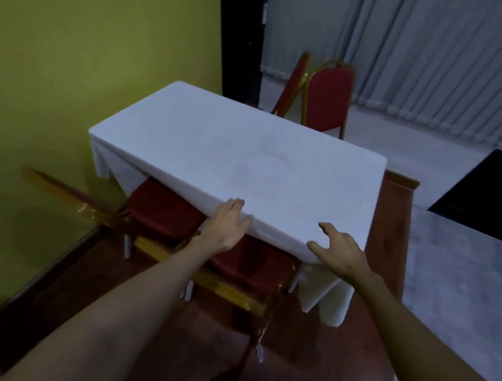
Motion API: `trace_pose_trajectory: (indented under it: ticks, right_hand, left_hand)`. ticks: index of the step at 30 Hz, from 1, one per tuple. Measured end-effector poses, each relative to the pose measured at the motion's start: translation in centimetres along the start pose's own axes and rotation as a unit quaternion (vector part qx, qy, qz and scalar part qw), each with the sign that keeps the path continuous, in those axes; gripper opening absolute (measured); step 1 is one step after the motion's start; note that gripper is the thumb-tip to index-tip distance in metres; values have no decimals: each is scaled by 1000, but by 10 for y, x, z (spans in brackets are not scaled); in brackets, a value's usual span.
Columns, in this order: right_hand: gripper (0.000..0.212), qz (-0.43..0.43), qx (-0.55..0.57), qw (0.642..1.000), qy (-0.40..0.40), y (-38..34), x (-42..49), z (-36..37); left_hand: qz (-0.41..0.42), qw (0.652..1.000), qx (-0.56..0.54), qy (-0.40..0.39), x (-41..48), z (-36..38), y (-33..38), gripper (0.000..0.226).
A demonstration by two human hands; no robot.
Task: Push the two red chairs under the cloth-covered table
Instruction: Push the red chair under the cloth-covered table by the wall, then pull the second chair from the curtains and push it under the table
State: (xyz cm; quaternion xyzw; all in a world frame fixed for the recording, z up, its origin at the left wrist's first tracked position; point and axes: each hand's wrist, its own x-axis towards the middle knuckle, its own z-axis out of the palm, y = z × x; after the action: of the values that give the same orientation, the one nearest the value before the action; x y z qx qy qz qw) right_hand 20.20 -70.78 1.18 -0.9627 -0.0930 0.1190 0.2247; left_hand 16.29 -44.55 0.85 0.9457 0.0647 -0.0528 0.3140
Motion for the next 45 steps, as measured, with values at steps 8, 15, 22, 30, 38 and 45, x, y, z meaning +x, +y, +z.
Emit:
trace_pose_trajectory:
  ticks: [8, 15, 22, 30, 38, 45]
  right_hand:
    - [64, 27, -4, 998, 48, 144, 61, -113]
    - [68, 36, 36, 995, 84, 259, 126, -199]
    - [65, 21, 58, 995, 75, 336, 224, -241]
    - [58, -11, 40, 997, 61, 403, 395, -319]
    - [59, -32, 49, 997, 44, 463, 549, -397]
    - [75, -57, -4, 998, 14, 521, 730, -449]
  left_hand:
    - [25, 999, -10, -18, 111, 98, 149, 61]
    - [-28, 996, -79, -10, 190, 177, 274, 63]
    - [-54, 996, -70, -20, 297, 223, 327, 65]
    - [-48, 995, -85, -23, 485, 254, 386, 64]
    - [-52, 994, -97, -16, 651, 265, 456, 66]
    - [-94, 989, -108, 34, 810, 283, 495, 66]
